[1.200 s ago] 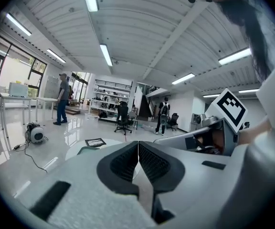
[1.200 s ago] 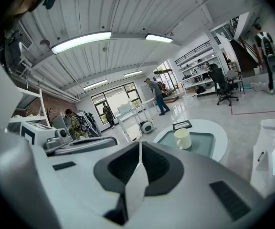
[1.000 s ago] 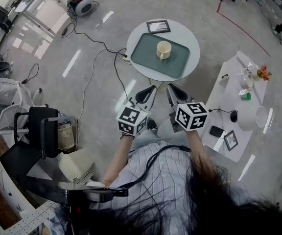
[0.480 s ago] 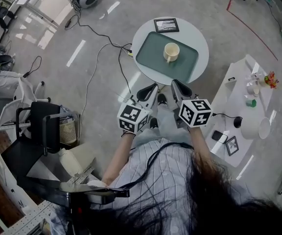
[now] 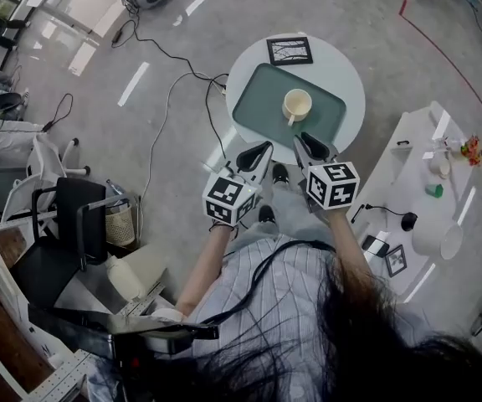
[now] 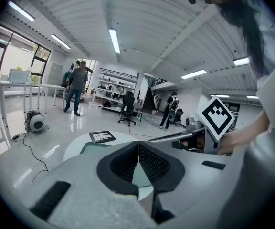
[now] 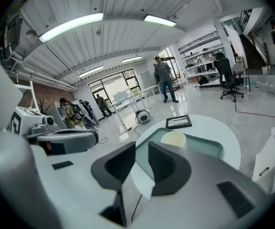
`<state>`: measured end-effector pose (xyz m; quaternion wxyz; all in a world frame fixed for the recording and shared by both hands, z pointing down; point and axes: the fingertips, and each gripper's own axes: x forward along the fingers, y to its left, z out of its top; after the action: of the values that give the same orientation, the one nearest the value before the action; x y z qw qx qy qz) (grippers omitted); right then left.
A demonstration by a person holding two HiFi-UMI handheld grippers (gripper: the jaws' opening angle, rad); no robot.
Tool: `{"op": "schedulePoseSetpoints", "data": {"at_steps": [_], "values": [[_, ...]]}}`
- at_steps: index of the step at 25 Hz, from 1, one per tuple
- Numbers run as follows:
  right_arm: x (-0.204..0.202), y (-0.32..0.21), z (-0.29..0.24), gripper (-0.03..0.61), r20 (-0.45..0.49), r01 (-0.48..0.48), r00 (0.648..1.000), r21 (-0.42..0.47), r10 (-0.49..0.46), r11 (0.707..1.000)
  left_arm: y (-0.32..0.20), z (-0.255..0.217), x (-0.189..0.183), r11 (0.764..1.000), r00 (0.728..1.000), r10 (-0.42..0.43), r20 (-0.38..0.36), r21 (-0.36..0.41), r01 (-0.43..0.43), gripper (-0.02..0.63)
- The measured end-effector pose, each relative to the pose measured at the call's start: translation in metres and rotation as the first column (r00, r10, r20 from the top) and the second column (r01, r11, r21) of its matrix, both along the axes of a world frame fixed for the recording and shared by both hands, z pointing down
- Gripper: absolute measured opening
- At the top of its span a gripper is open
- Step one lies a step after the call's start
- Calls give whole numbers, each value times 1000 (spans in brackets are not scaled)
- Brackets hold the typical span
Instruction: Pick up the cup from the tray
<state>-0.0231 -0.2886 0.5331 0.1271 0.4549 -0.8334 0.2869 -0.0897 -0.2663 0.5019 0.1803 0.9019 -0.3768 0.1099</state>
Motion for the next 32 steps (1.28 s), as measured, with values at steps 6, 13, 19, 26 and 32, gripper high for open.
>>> {"op": "schedulePoseSetpoints", "data": {"at_steps": [6, 13, 19, 26, 32], "values": [[-3, -28, 37, 194, -27, 38, 999, -69, -40, 997, -33, 15, 6, 1000, 1000, 2, 9, -30, -2, 14], [7, -66, 71, 357, -71, -64, 996, -93, 57, 994, -60, 27, 9, 998, 1000, -3, 23, -63, 4, 14], [10, -86, 104, 388, -153, -118, 983, -104, 102, 988, -75, 36, 8, 997, 999, -6, 32, -75, 8, 14], [13, -104, 128, 396, -184, -177, 972, -153, 147, 972, -93, 41, 9, 996, 999, -6, 41, -86, 10, 14], [11, -114, 146, 397, -208, -201, 965, -183, 162, 962, -99, 46, 9, 995, 999, 7, 48, -105, -2, 14]]}}
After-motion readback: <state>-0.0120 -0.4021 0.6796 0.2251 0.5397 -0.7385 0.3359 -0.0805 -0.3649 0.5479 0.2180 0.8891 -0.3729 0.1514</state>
